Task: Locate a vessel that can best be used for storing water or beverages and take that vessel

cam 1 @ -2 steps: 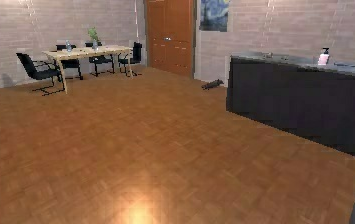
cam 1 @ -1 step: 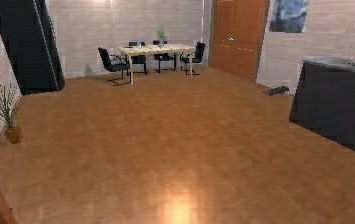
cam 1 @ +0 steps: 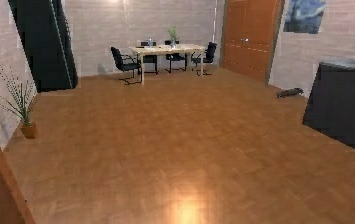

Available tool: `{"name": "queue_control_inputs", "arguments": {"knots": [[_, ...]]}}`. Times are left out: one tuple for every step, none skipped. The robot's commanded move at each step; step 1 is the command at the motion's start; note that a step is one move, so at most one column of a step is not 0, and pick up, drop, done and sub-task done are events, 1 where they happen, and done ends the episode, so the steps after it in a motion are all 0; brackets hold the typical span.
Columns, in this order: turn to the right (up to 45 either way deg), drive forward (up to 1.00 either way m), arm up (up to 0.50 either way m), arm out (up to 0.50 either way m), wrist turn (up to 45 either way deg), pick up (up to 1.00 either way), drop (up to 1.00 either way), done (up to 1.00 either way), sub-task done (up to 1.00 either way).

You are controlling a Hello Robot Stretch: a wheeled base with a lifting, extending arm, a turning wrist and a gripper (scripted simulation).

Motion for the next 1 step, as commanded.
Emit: {"name": "queue_control_inputs", "arguments": {"knots": [[0.0, 0.45, 0.00, 0.00, 0.0, 0.00, 0.00, 0.00, 0.00]]}}
